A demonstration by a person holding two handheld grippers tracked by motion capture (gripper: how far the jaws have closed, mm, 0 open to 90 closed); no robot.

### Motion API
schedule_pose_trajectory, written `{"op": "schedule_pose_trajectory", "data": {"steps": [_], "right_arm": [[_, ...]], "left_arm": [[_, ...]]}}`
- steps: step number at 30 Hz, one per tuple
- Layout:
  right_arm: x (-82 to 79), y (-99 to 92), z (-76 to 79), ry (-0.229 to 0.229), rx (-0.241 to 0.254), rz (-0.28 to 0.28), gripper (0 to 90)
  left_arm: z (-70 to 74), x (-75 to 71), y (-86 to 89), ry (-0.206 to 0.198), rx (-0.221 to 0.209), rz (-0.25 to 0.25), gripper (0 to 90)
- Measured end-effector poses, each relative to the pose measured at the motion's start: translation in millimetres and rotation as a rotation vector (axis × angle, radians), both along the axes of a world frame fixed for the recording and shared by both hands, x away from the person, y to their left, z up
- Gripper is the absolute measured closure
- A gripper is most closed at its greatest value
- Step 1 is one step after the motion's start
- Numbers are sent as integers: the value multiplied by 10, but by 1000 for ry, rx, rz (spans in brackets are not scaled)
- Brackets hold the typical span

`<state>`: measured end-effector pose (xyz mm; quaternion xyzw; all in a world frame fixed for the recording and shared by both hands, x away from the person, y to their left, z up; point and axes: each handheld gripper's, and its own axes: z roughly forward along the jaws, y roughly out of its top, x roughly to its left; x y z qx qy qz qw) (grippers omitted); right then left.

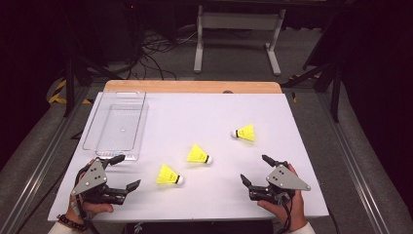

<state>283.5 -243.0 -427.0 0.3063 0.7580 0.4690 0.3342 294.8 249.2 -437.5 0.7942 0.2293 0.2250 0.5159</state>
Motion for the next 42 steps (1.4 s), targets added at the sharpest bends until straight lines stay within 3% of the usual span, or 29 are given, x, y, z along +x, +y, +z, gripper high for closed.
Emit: {"op": "schedule_pose_trajectory", "data": {"steps": [9,18,21,30,36,42], "right_arm": [[13,42,-2,-14,-30,-4,104],[5,68,4,-25,-54,1,97],[10,59,6,-23,-52,1,97],[109,72,-2,-3,-57,6,97],[148,61,9,1,-51,2,98],[165,74,2,4,-63,5,101]], "left_arm": [[-37,-52,4,34,29,-18,98],[-76,-51,-41,69,111,-30,114],[-99,-43,-81,110,156,-42,143],[-156,-42,-113,176,206,-62,181],[-186,12,-208,228,258,-65,219],[-180,98,-376,242,307,-99,262]]}}
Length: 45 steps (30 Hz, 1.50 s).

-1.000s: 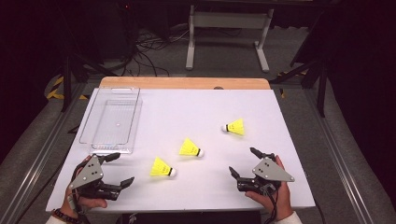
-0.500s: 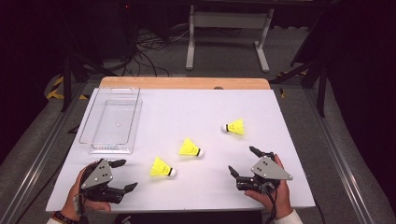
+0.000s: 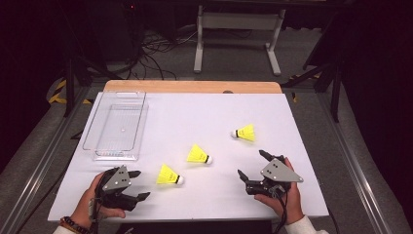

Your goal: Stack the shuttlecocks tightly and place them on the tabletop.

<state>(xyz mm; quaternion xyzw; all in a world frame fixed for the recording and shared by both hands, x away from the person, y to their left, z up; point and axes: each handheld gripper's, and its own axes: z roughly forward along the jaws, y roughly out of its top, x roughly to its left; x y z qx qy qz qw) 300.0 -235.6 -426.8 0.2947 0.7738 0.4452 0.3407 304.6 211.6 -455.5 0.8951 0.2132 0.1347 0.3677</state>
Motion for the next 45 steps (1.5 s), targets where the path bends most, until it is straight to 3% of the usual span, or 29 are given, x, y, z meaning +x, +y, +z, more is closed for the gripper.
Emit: {"op": "schedule_pose_trajectory", "data": {"steps": [5,18,22,25,32,45], "right_arm": [[-4,1,-4,-6,-8,-4,110],[-6,3,-22,-2,-17,-10,113],[-8,-16,-28,-2,-23,-15,114],[-13,-26,-36,2,-27,-18,115],[-16,-42,-58,8,-54,-11,127],[1,-30,-80,12,-75,-5,128]], "left_arm": [[4,87,-141,16,31,-29,332],[-23,205,-339,57,32,-95,526],[-28,225,-417,58,49,-135,649],[-23,237,-445,55,57,-145,670],[-23,284,-536,41,71,-216,874],[3,253,-548,18,66,-229,886]]}}
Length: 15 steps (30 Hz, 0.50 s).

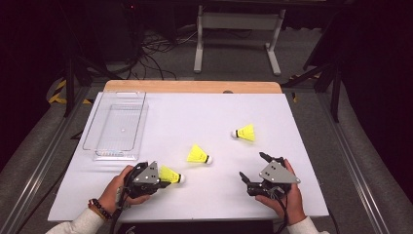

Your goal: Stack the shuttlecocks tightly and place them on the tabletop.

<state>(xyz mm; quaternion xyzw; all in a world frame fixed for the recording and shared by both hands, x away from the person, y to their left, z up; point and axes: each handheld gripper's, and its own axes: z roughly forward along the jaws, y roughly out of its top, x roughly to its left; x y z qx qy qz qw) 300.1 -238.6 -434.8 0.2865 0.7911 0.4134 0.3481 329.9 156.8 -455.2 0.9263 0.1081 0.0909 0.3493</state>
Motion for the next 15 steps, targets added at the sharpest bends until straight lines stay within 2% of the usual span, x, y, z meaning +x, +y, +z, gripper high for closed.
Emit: {"op": "schedule_pose_trajectory", "data": {"steps": [15], "right_arm": [[7,15,-19,15,-3,3,128]], "left_arm": [[-23,-12,-17,10,-4,-14,885]]}}
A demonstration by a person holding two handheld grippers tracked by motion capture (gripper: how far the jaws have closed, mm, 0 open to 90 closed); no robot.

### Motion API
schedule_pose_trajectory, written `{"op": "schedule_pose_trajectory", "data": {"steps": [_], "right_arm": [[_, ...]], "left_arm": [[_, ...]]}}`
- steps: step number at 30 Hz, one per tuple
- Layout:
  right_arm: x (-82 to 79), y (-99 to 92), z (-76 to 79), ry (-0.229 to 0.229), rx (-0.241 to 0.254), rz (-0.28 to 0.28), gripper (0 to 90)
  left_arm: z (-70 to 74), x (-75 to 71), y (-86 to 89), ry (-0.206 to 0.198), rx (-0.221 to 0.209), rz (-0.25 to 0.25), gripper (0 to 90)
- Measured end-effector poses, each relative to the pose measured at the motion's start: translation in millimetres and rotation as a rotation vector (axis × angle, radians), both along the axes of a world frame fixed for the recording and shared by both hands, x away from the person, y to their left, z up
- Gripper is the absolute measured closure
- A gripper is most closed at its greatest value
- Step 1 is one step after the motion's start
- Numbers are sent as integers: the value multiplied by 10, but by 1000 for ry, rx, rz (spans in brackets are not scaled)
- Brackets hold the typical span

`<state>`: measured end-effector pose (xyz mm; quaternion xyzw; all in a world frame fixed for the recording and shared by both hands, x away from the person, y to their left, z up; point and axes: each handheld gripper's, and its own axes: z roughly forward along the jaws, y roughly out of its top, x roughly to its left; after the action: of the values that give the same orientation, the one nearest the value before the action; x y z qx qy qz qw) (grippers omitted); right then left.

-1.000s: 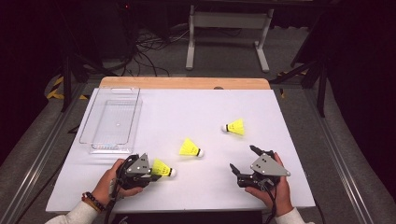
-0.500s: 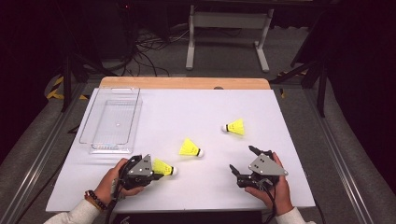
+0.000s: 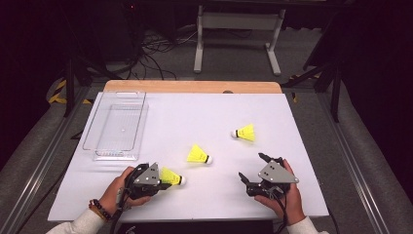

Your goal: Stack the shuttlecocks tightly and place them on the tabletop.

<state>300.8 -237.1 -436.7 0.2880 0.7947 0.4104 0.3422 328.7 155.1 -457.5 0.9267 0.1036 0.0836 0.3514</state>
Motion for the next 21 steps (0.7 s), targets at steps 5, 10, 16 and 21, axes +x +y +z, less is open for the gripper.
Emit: {"op": "schedule_pose_trajectory", "data": {"steps": [5,10,16,21], "right_arm": [[1,-9,0,0,0,-1,128],[3,10,-13,6,-9,9,127],[11,19,-29,17,-19,17,127],[16,21,-34,24,-20,18,127]], "left_arm": [[52,43,49,6,4,25,876],[140,100,190,6,-35,91,859],[163,160,307,19,-18,122,873],[187,173,354,9,-25,144,868]]}}
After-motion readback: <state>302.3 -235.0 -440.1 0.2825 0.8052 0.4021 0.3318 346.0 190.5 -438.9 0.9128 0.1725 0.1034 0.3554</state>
